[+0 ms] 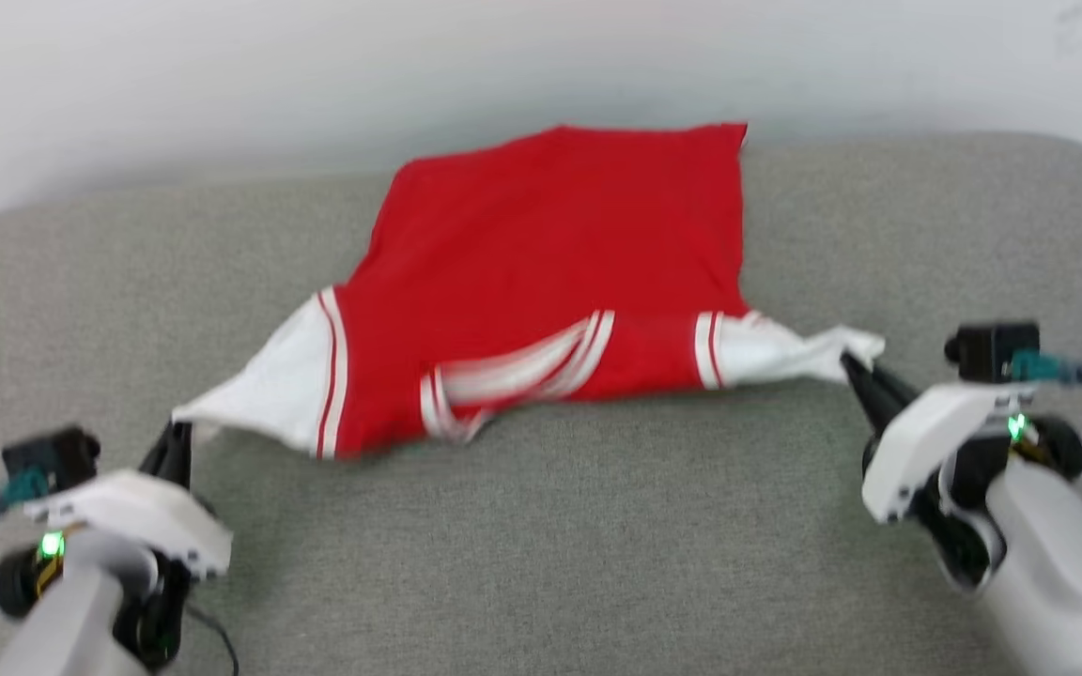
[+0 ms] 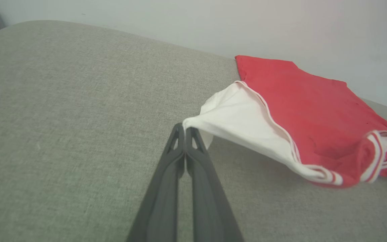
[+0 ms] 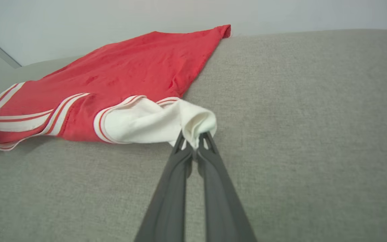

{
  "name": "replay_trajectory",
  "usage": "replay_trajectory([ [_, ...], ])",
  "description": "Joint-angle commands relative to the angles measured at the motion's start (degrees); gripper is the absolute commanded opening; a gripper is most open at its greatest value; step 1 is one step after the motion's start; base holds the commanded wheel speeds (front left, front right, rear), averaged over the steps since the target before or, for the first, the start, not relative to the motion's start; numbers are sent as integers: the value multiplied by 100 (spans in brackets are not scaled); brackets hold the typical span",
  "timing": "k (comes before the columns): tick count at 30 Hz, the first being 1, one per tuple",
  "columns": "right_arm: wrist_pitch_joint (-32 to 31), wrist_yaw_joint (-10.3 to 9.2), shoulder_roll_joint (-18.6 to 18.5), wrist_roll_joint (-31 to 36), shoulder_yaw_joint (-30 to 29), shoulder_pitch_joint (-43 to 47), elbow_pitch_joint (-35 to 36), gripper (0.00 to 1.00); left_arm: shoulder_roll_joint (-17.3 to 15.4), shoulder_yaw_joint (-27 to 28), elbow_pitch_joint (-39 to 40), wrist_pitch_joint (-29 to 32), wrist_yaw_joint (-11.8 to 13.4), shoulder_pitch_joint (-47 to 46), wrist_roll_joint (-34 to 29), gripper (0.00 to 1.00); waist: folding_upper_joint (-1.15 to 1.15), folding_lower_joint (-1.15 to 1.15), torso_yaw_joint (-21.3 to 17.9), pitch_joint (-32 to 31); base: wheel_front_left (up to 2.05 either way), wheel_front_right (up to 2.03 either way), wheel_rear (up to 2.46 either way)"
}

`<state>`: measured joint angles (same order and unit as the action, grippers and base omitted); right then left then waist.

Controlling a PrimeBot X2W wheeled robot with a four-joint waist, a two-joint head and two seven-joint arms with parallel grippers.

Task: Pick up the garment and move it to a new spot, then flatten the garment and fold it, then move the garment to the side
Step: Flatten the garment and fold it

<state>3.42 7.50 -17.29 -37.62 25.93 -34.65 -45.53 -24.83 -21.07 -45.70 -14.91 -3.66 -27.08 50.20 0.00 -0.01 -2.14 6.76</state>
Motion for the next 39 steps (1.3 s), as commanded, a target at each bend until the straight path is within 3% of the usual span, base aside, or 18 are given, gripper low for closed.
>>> replay_trajectory([
  [1,8,-3,-86,-52,1,265,108,0,-47,101,202,-37,110,338,47,0,0,1,-8,-240,0,0,0],
  [17,-285,-3,-77,12,-748,2789,1325,0,-405,715,3132,140,1552,3492,405,0,0,1,26,-624,0,0,0],
  [23,-512,-5,25,441,-1355,3753,1884,0,-478,752,3959,271,1931,4206,453,0,0,1,101,-696,0,0,0],
  [27,-708,-5,140,743,-1578,4056,2168,0,-504,733,4238,301,2053,4355,414,0,0,1,121,-711,0,0,0],
  [28,-766,-5,203,792,-1637,4127,2264,17,-516,704,4334,301,2072,4375,365,0,0,1,133,-714,0,0,0],
  [29,-803,-4,241,884,-1686,4163,2378,42,-524,673,4417,301,2084,4369,338,0,0,1,149,-714,0,0,0],
  [30,-834,-4,283,948,-1735,4179,2495,93,-528,635,4494,303,2098,4343,297,0,0,1,168,-711,0,0,0],
  [31,-863,-3,345,974,-1762,4193,2612,100,-537,593,4571,311,2105,4306,250,0,0,1,188,-711,0,0,0],
  [39,-909,-2,537,1185,-2311,3585,3221,100,-499,417,5092,257,2102,3921,-24,0,0,1,404,-481,0,0,0],
])
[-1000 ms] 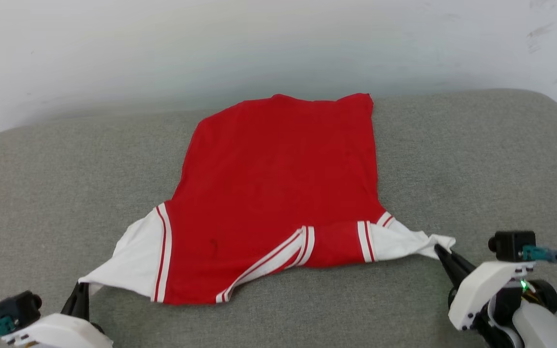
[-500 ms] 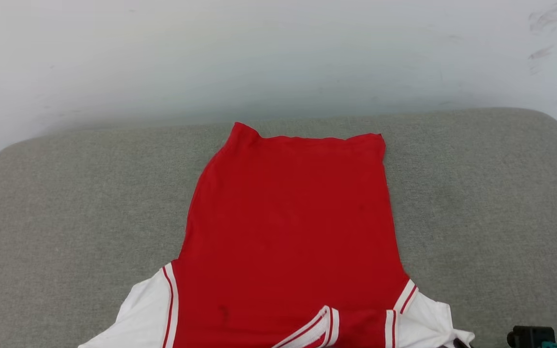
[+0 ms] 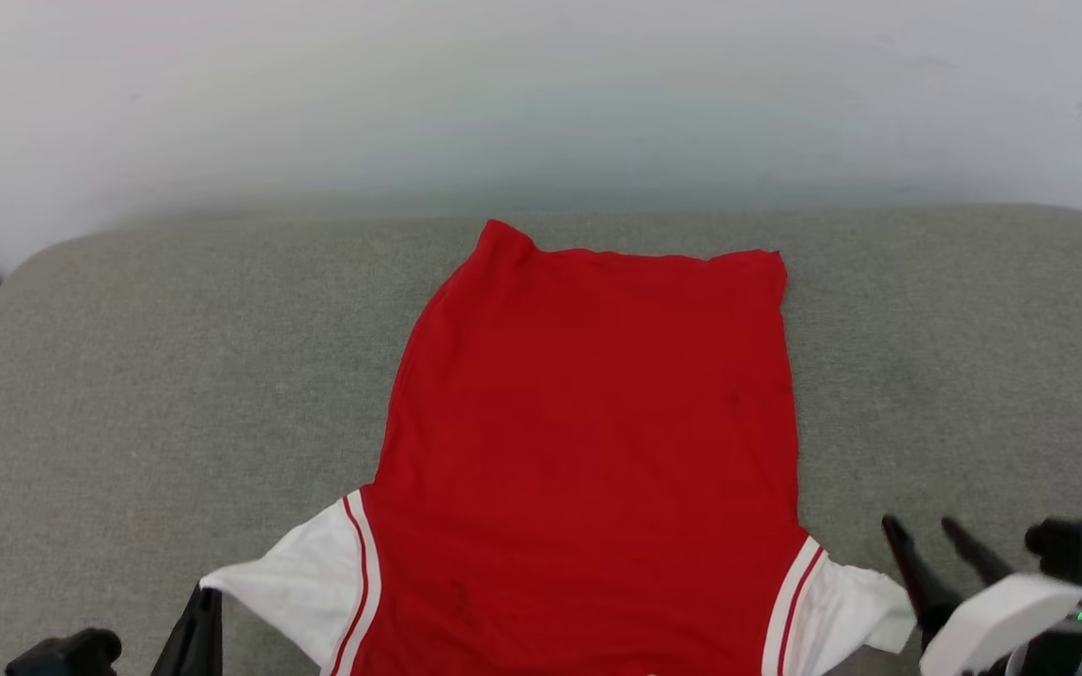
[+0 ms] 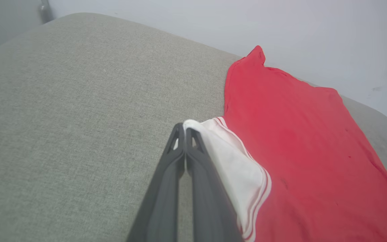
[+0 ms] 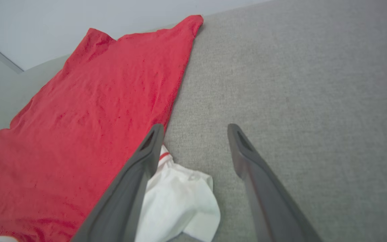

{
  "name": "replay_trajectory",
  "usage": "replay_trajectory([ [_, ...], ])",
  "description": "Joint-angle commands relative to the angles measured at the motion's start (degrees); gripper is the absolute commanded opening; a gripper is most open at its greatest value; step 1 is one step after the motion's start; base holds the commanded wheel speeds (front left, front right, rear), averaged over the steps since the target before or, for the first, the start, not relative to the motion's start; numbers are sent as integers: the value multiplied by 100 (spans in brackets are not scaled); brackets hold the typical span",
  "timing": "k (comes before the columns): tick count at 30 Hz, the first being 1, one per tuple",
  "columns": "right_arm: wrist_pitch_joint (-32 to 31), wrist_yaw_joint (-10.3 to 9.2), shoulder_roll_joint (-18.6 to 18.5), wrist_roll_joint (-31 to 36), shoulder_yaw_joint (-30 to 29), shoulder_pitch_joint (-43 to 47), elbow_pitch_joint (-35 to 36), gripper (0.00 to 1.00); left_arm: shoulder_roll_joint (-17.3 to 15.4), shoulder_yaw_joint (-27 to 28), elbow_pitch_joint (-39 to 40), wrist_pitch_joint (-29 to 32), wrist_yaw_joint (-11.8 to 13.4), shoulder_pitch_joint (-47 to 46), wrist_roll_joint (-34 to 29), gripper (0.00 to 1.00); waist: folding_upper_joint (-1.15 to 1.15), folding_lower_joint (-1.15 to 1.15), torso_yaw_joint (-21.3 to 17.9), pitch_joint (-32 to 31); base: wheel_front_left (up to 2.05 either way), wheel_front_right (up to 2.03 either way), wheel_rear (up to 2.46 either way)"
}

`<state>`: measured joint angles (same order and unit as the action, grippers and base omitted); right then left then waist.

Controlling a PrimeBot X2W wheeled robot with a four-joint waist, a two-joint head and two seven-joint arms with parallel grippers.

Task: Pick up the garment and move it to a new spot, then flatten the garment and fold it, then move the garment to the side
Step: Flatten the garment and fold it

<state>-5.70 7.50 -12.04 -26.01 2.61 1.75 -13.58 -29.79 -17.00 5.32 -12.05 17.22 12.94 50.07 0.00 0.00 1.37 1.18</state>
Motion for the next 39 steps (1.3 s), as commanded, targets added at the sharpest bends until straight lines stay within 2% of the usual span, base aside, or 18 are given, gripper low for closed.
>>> replay_trajectory([
  [1,3,-2,12,34,-67,-221,21,100,-4,-7,58,-32,17,-153,-48,0,0,0,101,171,0,0,0],
  [6,-153,-2,-83,-59,-450,-1315,-411,100,66,-117,317,-77,-12,-530,-260,0,0,0,399,595,0,0,0],
  [13,-863,-3,-599,-178,-541,-2989,-1372,100,249,-343,561,-147,-162,-1072,-517,0,0,0,897,1129,0,0,0],
  [18,-1702,-2,-890,-246,-757,-4053,-2061,100,324,-458,750,-186,-330,-1404,-653,0,0,0,1241,1522,0,0,0],
  [24,-2808,-2,-1069,57,-870,-5126,-2715,100,429,-531,876,-222,-461,-1704,-745,0,0,0,1531,2054,0,0,0],
  [32,-3500,-2,-1037,632,-1041,-6039,-3160,100,639,-562,783,-276,-712,-2024,-774,0,0,0,1779,2701,0,0,0],
  [39,-4267,-3,-821,906,-1135,-5893,-3849,100,815,-544,613,-296,-923,-2150,-802,0,0,0,1855,2878,0,0,0],
])
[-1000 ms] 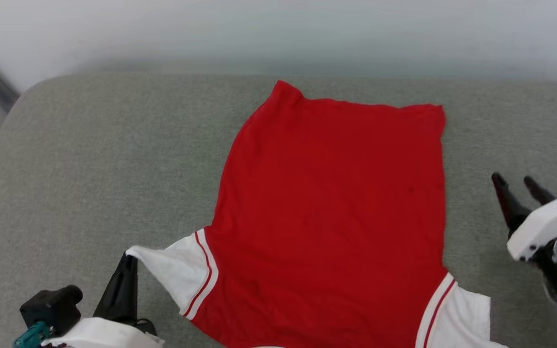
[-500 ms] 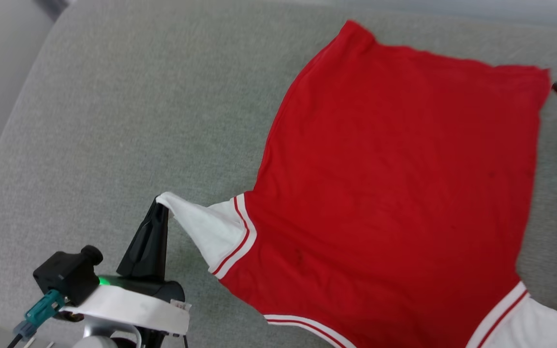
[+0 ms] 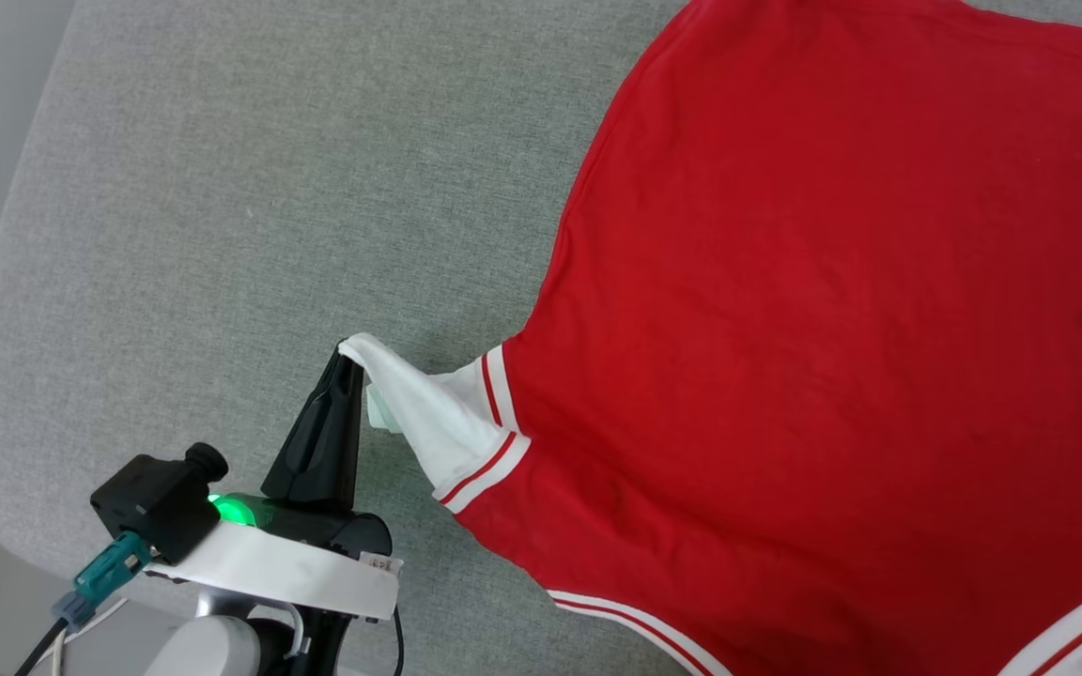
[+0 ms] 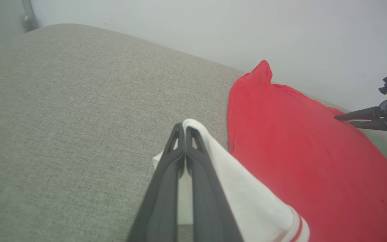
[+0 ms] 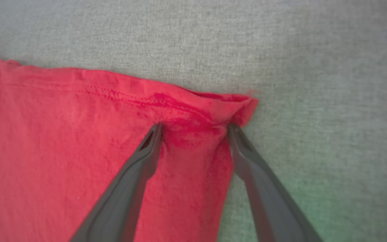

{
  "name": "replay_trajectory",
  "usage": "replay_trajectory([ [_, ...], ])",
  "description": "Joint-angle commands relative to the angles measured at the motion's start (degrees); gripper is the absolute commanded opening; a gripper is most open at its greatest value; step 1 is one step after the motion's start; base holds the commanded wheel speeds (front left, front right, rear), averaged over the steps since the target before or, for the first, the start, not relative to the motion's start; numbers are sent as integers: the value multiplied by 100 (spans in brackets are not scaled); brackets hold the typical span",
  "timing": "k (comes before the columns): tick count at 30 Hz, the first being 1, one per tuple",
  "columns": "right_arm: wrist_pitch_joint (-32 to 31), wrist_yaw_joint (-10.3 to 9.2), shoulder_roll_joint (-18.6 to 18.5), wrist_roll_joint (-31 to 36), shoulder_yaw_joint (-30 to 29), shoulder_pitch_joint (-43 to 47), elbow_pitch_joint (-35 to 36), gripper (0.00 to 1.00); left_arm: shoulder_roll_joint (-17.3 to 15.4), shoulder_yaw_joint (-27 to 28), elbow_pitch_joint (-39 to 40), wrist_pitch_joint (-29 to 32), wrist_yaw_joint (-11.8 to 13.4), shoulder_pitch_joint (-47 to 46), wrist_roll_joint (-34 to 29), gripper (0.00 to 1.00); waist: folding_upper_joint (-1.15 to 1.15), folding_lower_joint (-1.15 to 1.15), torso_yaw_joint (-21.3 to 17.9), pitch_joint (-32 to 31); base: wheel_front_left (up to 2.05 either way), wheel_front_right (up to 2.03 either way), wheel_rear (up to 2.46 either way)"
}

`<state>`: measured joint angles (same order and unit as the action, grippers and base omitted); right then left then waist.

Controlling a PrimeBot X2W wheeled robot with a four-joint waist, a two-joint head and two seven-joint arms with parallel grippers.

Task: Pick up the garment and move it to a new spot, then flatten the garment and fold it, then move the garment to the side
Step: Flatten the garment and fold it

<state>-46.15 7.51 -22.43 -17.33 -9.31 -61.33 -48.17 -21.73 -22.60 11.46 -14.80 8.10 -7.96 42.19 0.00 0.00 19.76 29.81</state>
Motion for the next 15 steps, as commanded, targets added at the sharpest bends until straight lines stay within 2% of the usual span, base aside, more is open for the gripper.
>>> replay_trajectory([
  [1,-374,-4,250,76,11,473,-495,100,26,27,-29,-25,-40,-57,-11,0,0,0,23,16,0,0,0],
  [2,-500,-4,285,124,-28,512,-568,65,38,36,-53,-28,-53,-57,-20,0,0,0,30,13,0,0,0],
  [3,-576,-4,328,157,-47,523,-584,37,57,41,-72,-31,-72,-51,-31,0,0,0,37,12,0,0,0],
  [4,-622,-4,350,181,-73,517,-587,0,71,43,-92,-33,-96,-47,-41,0,0,0,44,11,0,0,0],
  [8,-589,-2,414,305,-130,438,-449,0,118,57,-176,-36,-128,11,-65,0,0,0,56,-94,0,0,0],
  [15,-496,-2,226,432,-27,315,-93,0,27,110,-331,-20,-74,204,-67,0,0,0,-111,-664,0,0,0],
])
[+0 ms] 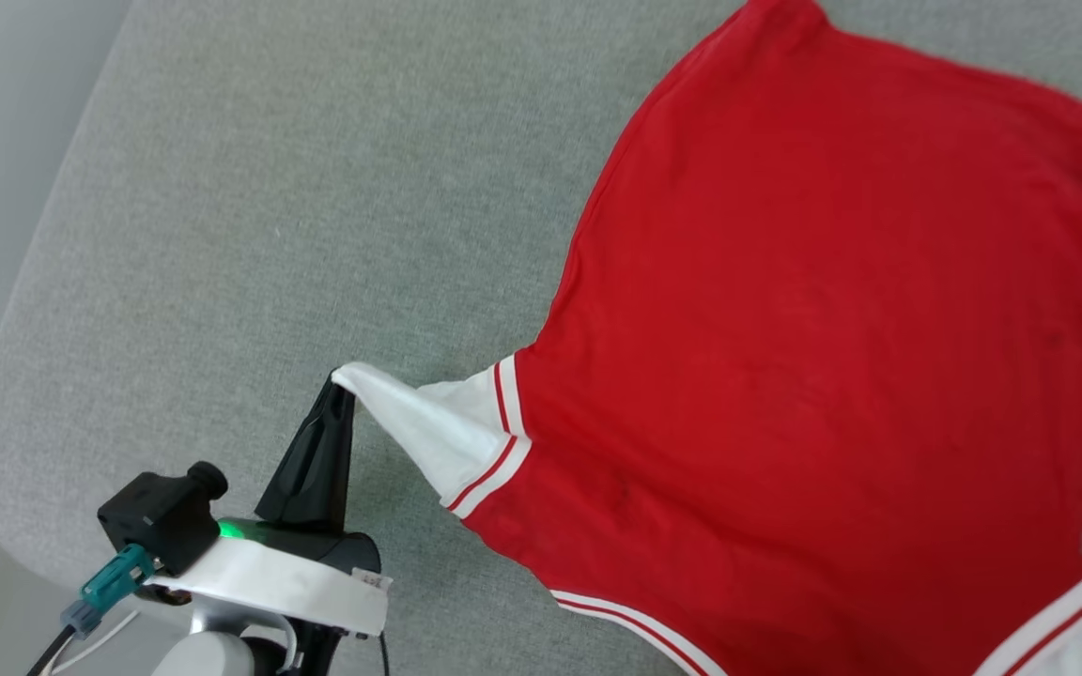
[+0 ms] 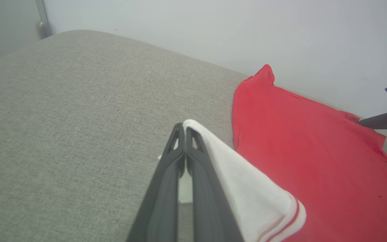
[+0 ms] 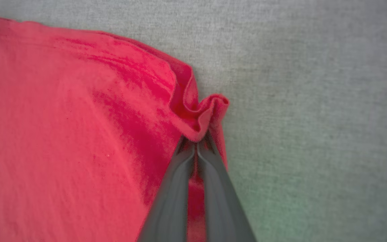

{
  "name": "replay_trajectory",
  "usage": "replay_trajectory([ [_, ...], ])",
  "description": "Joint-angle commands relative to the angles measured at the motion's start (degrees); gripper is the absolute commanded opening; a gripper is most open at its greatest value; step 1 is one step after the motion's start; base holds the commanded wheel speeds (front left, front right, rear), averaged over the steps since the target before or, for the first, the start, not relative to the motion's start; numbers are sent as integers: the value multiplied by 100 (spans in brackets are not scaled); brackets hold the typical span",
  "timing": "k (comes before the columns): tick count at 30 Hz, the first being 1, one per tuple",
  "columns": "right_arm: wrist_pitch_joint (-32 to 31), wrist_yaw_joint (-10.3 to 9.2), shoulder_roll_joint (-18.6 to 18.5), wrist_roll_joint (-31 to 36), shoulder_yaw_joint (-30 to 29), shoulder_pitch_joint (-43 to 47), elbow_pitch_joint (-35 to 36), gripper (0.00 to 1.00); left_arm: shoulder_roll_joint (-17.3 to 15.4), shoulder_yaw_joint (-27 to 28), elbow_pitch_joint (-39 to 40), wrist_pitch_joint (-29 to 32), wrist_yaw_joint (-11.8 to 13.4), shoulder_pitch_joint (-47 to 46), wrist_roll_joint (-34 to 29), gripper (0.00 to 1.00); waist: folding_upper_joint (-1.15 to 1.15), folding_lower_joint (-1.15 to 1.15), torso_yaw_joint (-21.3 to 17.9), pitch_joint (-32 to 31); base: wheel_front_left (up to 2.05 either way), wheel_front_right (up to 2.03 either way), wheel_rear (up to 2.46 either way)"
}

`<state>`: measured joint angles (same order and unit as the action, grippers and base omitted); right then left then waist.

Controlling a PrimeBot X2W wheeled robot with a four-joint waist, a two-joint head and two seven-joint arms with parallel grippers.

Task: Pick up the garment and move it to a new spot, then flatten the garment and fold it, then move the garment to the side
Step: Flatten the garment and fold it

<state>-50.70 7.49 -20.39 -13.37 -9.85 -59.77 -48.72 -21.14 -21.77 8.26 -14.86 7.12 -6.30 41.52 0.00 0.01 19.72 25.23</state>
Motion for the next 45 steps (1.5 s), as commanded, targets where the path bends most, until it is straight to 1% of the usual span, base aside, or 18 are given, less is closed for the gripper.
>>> replay_trajectory([
  [1,-41,0,-23,8,78,189,39,0,-54,46,-25,1,44,80,17,0,0,-1,-158,-308,0,0,0],
  [8,-192,-1,-224,-422,669,946,719,0,-218,292,-232,138,244,483,256,0,0,-1,-694,-1107,0,0,0],
  [14,-378,-1,-461,-969,1048,2064,1739,0,-364,500,-314,219,461,843,374,0,0,-1,-1286,-1587,0,0,0],
  [16,-403,-1,-542,-1097,1112,2503,2165,0,-414,598,-338,228,531,947,418,0,0,-1,-1502,-1687,0,0,0],
  [20,-440,-2,-526,-1237,950,3528,2944,0,-504,795,-361,227,666,1174,501,0,0,-1,-1890,-1859,0,0,0],
  [23,-524,-1,-406,-1240,741,4324,3559,0,-566,897,-355,252,740,1290,551,0,0,-1,-2125,-1897,0,0,0],
  [24,-524,-1,-406,-1240,741,4324,3559,0,-566,897,-355,252,740,1290,551,0,0,-1,-2125,-1897,0,0,0],
  [25,-546,-1,-271,-1257,561,4867,3905,0,-588,931,-338,273,766,1353,574,0,0,-1,-2254,-1902,0,0,0],
  [26,-546,-1,-271,-1257,561,4867,3905,0,-588,931,-338,273,766,1353,574,0,0,-1,-2254,-1902,0,0,0],
  [27,-556,-1,-229,-1210,488,5131,4067,0,-605,946,-330,279,783,1379,583,0,0,-1,-2310,-1901,0,0,0],
  [31,-618,-2,152,-1162,211,6035,4471,0,-651,984,-316,325,819,1422,598,0,0,-1,-2491,-1882,0,0,0],
  [34,-549,-2,488,-1144,72,6494,4631,0,-673,965,-307,359,839,1428,601,0,0,-1,-2585,-1861,0,0,0],
  [35,-491,-2,605,-1167,25,6609,4647,29,-675,950,-298,385,846,1413,593,0,0,-1,-2600,-1851,0,0,0],
  [36,-397,-1,678,-1155,12,6696,4677,100,-676,926,-290,399,846,1392,581,0,0,-1,-2611,-1846,0,0,0],
  [38,-67,-1,877,-1184,-81,6764,4750,100,-704,907,-265,438,845,1368,566,0,0,-1,-2637,-1828,0,0,0],
  [39,154,-1,899,-1114,-74,6782,4789,100,-711,897,-252,458,849,1358,560,0,0,-1,-2645,-1824,0,0,0],
  [41,772,-2,1010,-1083,-90,6702,4832,100,-726,869,-215,490,849,1327,549,0,0,-1,-2653,-1801,0,0,0],
  [45,2239,-1,1053,-999,-33,6378,4767,100,-767,830,-144,562,875,1275,525,0,0,-1,-2643,-1757,0,0,0],
])
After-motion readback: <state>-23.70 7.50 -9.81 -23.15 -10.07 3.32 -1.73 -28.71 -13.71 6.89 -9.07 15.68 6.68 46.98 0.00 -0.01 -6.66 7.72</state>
